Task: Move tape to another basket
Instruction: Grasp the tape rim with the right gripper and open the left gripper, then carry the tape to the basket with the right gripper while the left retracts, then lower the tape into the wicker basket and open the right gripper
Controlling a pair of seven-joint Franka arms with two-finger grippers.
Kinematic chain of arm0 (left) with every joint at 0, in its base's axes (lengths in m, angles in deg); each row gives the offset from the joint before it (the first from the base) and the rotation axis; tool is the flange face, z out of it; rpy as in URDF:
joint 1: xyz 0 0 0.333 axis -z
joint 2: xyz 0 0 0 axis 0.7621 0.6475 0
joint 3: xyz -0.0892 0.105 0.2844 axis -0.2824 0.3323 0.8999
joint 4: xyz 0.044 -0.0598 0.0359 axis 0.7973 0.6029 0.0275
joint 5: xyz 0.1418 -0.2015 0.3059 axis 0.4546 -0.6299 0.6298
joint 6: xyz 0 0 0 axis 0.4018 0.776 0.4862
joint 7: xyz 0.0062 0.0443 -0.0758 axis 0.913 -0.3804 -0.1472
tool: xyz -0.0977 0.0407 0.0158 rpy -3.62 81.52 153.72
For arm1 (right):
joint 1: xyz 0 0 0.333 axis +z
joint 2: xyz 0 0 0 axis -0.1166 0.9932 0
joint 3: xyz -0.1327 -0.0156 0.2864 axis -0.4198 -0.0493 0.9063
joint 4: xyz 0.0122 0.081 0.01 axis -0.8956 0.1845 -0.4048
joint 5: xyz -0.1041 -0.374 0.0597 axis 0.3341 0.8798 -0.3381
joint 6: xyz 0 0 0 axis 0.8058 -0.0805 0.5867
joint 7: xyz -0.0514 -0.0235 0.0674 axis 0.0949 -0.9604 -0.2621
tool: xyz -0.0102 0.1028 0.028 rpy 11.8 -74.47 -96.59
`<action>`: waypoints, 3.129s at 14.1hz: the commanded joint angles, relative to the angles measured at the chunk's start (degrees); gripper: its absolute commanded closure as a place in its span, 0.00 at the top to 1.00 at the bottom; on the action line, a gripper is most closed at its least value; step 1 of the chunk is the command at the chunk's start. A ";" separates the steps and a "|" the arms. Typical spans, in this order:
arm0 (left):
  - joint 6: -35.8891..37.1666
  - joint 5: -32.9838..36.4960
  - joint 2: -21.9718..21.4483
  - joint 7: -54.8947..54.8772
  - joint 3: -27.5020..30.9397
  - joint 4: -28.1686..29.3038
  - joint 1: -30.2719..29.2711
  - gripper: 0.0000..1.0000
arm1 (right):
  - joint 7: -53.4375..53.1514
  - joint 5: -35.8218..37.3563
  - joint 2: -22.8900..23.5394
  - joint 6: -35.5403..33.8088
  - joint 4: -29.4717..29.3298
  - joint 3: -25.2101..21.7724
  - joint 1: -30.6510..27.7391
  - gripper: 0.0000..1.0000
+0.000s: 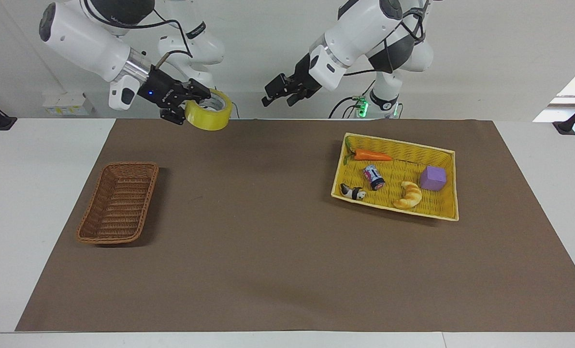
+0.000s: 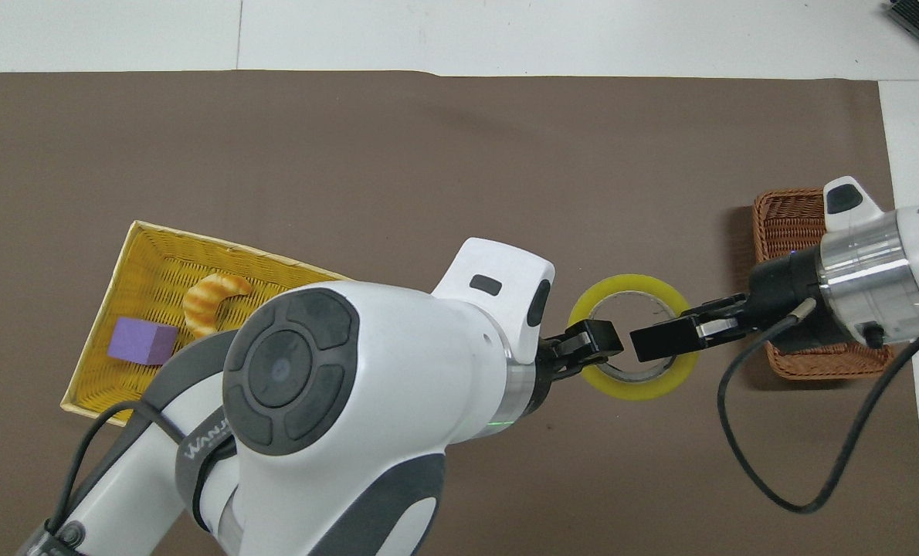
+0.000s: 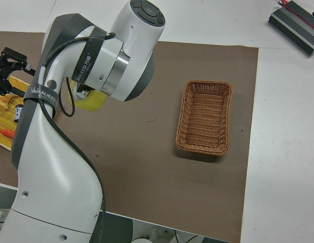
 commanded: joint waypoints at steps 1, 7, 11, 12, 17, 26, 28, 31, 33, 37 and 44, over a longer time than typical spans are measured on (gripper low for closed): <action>5.30 -0.58 -2.16 -0.31 0.29 0.71 -1.78 1.00 | 2.49 3.25 -0.99 -1.61 0.38 0.54 -3.23 0.00; 14.38 10.31 -2.70 -0.31 1.00 0.62 -8.09 1.00 | 1.27 13.82 2.77 6.10 1.26 0.46 -8.68 0.00; 14.99 11.28 -2.70 -10.81 1.09 0.62 -15.65 1.00 | 8.72 11.89 12.78 15.40 0.73 0.46 -14.75 0.00; 14.91 13.20 -2.43 -15.82 1.09 0.44 -17.76 1.00 | 8.92 11.71 14.02 17.00 0.47 0.46 -15.11 0.00; 14.91 25.24 -2.34 -40.07 1.09 0.53 -25.32 1.00 | 12.50 10.04 22.10 22.28 -2.34 0.46 -18.45 0.00; 13.68 37.82 -2.96 -57.97 1.17 0.09 -33.60 1.00 | 22.70 8.37 27.12 25.88 -1.29 0.28 -20.29 0.00; 14.99 38.00 -5.41 -57.79 1.17 0.35 -34.21 1.00 | 24.55 8.45 28.18 27.03 -1.11 0.28 -20.82 0.00; 16.84 38.00 -9.28 -56.74 1.17 3.86 -34.65 1.00 | 25.26 9.42 28.19 27.38 -0.76 0.28 -20.74 0.04; 18.41 37.92 -9.29 -56.47 1.17 3.69 -34.65 1.00 | 25.09 9.42 28.19 27.47 -0.76 0.28 -20.65 0.86; 21.76 37.65 -9.29 -56.82 1.35 2.56 -34.57 1.00 | 24.04 9.33 28.19 27.38 -1.90 0.28 -21.00 1.00; 26.60 37.30 -9.99 -56.56 1.17 0.26 -34.04 1.00 | 9.92 16.44 22.13 27.39 -7.00 0.37 -15.04 1.00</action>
